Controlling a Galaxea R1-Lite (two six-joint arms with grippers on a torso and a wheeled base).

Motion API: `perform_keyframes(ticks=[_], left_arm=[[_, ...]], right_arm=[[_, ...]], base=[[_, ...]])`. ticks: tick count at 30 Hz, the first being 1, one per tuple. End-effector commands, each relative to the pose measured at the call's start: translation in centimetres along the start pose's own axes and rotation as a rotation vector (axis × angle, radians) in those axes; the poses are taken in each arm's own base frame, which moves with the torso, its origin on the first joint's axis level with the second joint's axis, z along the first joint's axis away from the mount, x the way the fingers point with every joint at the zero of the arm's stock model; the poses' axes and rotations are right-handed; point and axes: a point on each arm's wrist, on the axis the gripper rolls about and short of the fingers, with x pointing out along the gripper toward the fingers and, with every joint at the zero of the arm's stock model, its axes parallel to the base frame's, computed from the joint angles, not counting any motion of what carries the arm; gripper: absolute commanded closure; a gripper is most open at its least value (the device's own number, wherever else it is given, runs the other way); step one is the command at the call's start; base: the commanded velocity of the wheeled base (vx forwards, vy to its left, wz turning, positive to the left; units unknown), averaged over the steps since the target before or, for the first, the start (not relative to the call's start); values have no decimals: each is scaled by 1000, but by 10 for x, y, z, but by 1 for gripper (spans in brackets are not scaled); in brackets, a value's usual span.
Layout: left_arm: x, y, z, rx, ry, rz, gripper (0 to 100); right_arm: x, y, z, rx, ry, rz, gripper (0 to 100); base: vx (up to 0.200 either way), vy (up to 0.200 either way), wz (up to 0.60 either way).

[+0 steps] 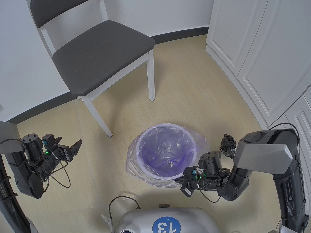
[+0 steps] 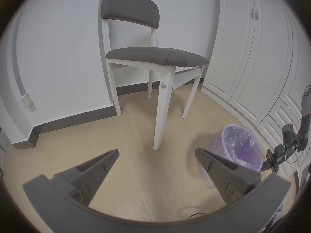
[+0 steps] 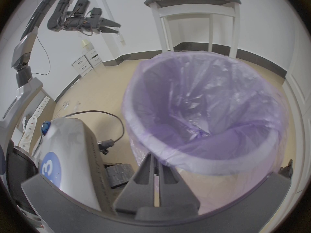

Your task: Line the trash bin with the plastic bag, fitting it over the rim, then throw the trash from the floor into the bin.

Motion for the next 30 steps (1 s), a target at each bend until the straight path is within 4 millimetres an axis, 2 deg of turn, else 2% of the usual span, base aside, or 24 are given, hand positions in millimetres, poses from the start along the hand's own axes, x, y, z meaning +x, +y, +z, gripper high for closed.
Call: perform_keyframes(ticks=[1, 8, 12, 17, 24, 30], left_arm=[[-3, 1, 4, 1, -23, 4, 0], [-6, 1, 6, 0, -32, 7, 0], [-7, 1, 6, -4, -28, 5, 0], [-7, -2, 1, -9, -3, -4, 0], [-6, -2, 0, -9, -2, -4, 0], [-4, -4, 0, -7, -3, -13, 0]], right_arm=[[-2, -17, 0, 14, -15, -40, 100], [-7, -37, -3, 24, -24, -89, 100], [-8, -37, -6, 28, -14, -86, 100], [-9, -29, -18, 1, 16, -48, 100], [-8, -22, -22, -24, 3, -16, 100], [-6, -8, -25, -35, 20, 19, 100]], base=[[0, 0, 0], [0, 0, 0], [0, 0, 0], [0, 0, 0], [0, 0, 0], [0, 0, 0]])
